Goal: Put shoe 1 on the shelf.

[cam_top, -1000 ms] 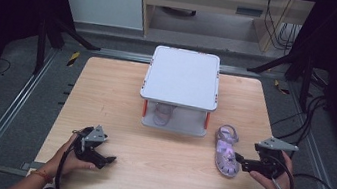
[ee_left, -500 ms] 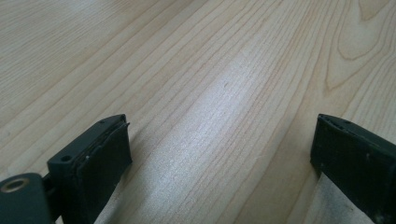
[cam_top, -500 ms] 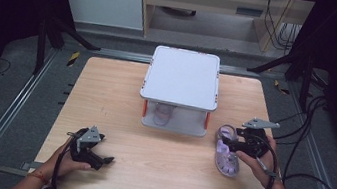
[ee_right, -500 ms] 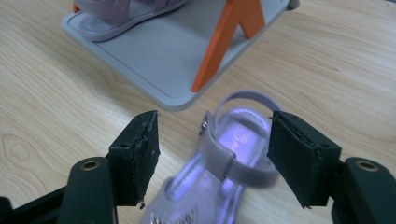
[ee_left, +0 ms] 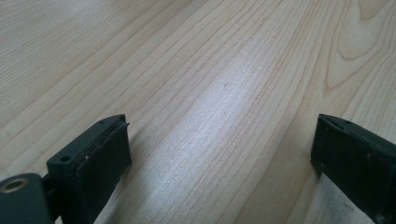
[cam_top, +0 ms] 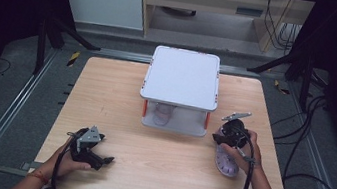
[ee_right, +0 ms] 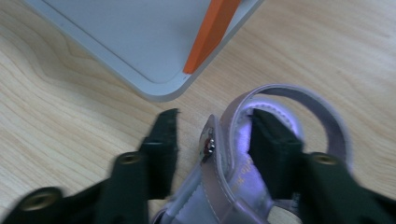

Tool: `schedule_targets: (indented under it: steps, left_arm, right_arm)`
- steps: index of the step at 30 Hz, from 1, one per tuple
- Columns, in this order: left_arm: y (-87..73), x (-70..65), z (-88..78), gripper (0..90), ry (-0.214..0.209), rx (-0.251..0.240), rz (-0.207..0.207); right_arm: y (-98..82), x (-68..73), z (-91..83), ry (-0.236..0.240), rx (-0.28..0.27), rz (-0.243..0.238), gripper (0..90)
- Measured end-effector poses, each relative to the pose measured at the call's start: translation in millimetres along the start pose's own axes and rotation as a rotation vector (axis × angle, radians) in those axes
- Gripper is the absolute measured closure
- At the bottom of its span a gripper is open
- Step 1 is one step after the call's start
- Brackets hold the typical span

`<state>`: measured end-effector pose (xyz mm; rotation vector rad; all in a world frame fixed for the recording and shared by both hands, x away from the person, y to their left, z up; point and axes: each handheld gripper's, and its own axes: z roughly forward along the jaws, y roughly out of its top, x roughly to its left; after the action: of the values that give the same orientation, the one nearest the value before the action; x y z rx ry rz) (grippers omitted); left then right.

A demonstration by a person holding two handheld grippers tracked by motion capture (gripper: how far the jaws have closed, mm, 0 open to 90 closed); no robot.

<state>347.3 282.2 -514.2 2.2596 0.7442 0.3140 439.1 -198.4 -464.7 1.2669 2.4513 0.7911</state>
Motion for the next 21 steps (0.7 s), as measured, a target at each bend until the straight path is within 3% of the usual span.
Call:
schedule_targets:
  steps: [2,4,5,8,9,11,12,13,14,19,21]
  left_arm:
    - [0.1,0.1,0.2,3.4,-0.001,0.001,0.001]
    - [0.3,0.2,0.4,3.2,-0.002,0.001,0.002]
    - [0.3,0.2,0.4,3.1,-0.002,0.001,0.002]
    - [0.4,0.2,0.4,3.1,-0.002,0.001,0.002]
    - [0.4,0.2,0.4,3.0,-0.002,0.001,0.002]
    - [0.4,0.1,0.5,3.0,-0.001,0.001,0.001]
    - [0.4,0.1,0.5,2.9,-0.001,0.001,0.001]
    - [0.4,0.0,0.6,2.9,-0.001,0.001,0.001]
    - [0.4,0.0,0.6,2.9,-0.001,0.001,0.001]
    - [0.5,-0.1,0.7,2.8,-0.001,0.002,0.001]
    - [0.5,-0.1,0.7,2.7,0.0,0.002,0.0]
  right_arm:
    - [0.0,3.1,-0.2,-0.001,0.013,-0.036,74.8]
    - [0.4,5.4,-6.1,0.052,-0.003,-0.051,77.6]
    - [0.3,11.6,-12.3,0.085,-0.006,-0.095,79.0]
    - [0.2,18.9,-19.6,0.124,-0.015,-0.127,79.7]
    - [0.2,28.0,-27.1,0.17,-0.017,-0.185,79.8]
    - [-0.2,38.6,-33.2,0.207,-0.004,-0.236,79.7]
    - [-0.2,38.6,-33.2,0.207,-0.004,-0.236,79.7]
    - [-2.5,51.3,-36.3,0.245,0.011,-0.307,79.3]
    - [-2.5,51.3,-36.3,0.245,0.011,-0.307,79.3]
    - [-8.9,86.8,-34.3,0.314,0.073,-0.489,76.6]
    - [-11.3,98.9,-32.9,0.343,0.087,-0.539,76.3]
